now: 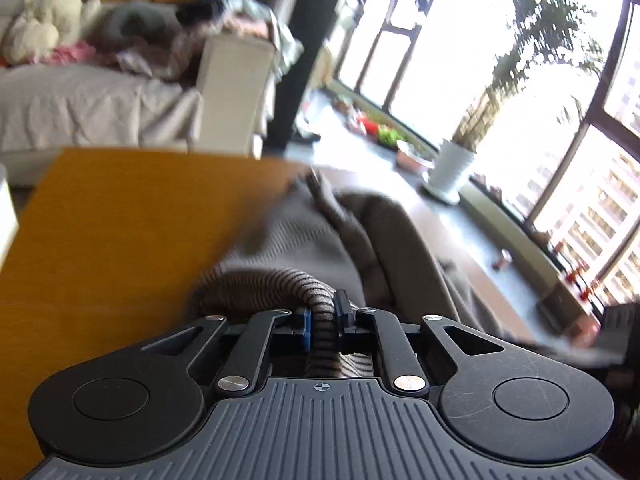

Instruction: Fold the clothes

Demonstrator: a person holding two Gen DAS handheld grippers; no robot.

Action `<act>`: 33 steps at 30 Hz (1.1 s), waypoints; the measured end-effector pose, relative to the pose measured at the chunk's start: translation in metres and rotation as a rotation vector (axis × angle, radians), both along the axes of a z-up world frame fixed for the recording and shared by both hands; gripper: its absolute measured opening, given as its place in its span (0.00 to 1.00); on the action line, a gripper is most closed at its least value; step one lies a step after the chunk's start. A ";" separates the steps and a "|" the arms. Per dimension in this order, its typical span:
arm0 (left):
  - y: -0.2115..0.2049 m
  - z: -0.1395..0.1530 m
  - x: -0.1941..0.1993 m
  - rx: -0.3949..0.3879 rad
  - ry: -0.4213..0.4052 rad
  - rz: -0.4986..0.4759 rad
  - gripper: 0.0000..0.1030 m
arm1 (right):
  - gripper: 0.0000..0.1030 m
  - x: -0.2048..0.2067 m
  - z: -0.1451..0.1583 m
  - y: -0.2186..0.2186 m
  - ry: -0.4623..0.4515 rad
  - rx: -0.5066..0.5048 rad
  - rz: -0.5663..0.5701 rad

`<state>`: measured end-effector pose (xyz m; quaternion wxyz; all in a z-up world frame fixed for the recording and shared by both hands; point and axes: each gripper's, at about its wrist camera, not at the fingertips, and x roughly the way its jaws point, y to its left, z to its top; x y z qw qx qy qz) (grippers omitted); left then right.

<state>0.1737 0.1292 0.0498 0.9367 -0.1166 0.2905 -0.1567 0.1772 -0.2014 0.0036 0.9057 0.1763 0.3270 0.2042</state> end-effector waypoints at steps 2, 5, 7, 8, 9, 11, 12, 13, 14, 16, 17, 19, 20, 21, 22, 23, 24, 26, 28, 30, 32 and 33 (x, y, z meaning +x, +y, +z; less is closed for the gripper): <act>0.035 0.020 0.019 -0.021 -0.052 0.111 0.11 | 1.00 -0.001 0.002 0.008 -0.005 -0.052 0.000; 0.076 0.013 0.051 -0.048 0.015 0.182 0.11 | 1.00 0.001 0.004 0.018 -0.006 -0.106 0.006; 0.094 -0.010 0.072 -0.068 0.122 0.162 0.12 | 1.00 0.002 0.006 0.025 -0.005 -0.152 0.009; 0.101 -0.023 0.081 -0.080 0.180 0.142 0.13 | 1.00 0.003 0.007 0.028 -0.004 -0.176 0.011; 0.106 -0.035 0.085 -0.099 0.237 0.119 0.16 | 0.98 0.004 0.008 0.031 -0.004 -0.204 0.006; 0.116 -0.052 0.084 -0.140 0.317 0.079 0.37 | 0.88 0.004 0.019 0.038 -0.060 -0.295 -0.022; 0.120 -0.053 0.076 -0.155 0.317 0.048 0.43 | 0.81 0.003 0.025 0.041 -0.093 -0.343 -0.037; 0.120 -0.049 0.066 -0.154 0.301 0.014 0.56 | 0.76 0.005 0.033 0.046 -0.135 -0.378 -0.039; 0.119 -0.043 0.056 -0.142 0.281 -0.018 0.71 | 0.65 0.007 0.042 0.050 -0.182 -0.404 -0.033; 0.114 -0.027 0.033 -0.082 0.224 -0.076 0.82 | 0.56 0.016 0.056 0.059 -0.227 -0.414 -0.012; 0.111 -0.019 0.023 -0.049 0.196 -0.097 0.82 | 0.56 0.023 0.059 0.064 -0.236 -0.414 0.002; 0.104 -0.002 0.006 0.008 0.137 -0.120 0.82 | 0.56 0.037 0.059 0.073 -0.237 -0.422 0.015; 0.099 0.007 0.002 0.033 0.097 -0.113 0.82 | 0.56 0.046 0.056 0.077 -0.221 -0.422 0.023; 0.091 0.016 0.001 0.061 0.052 -0.102 0.83 | 0.56 0.054 0.051 0.079 -0.196 -0.414 0.031; 0.083 0.024 0.000 0.090 0.006 -0.091 0.88 | 0.56 0.061 0.045 0.080 -0.168 -0.403 0.040; 0.076 0.033 -0.001 0.118 -0.039 -0.080 0.94 | 0.56 0.069 0.040 0.082 -0.141 -0.392 0.048; 0.062 0.038 0.002 0.159 -0.078 -0.081 0.94 | 0.56 0.074 0.034 0.082 -0.115 -0.387 0.053; 0.028 0.026 0.025 0.268 -0.091 -0.117 0.95 | 0.55 0.080 0.026 0.084 -0.100 -0.399 0.066; -0.005 0.009 0.050 0.378 -0.086 -0.157 0.95 | 0.33 0.077 0.025 0.085 -0.124 -0.433 0.105; -0.030 -0.019 0.072 0.496 -0.050 -0.182 0.94 | 0.08 0.073 0.033 0.085 -0.155 -0.471 0.170; -0.037 -0.040 0.088 0.559 -0.001 -0.208 0.54 | 0.05 0.080 0.049 0.081 -0.225 -0.553 0.181; -0.036 -0.044 0.093 0.570 0.020 -0.215 0.39 | 0.05 0.084 0.058 0.079 -0.264 -0.598 0.180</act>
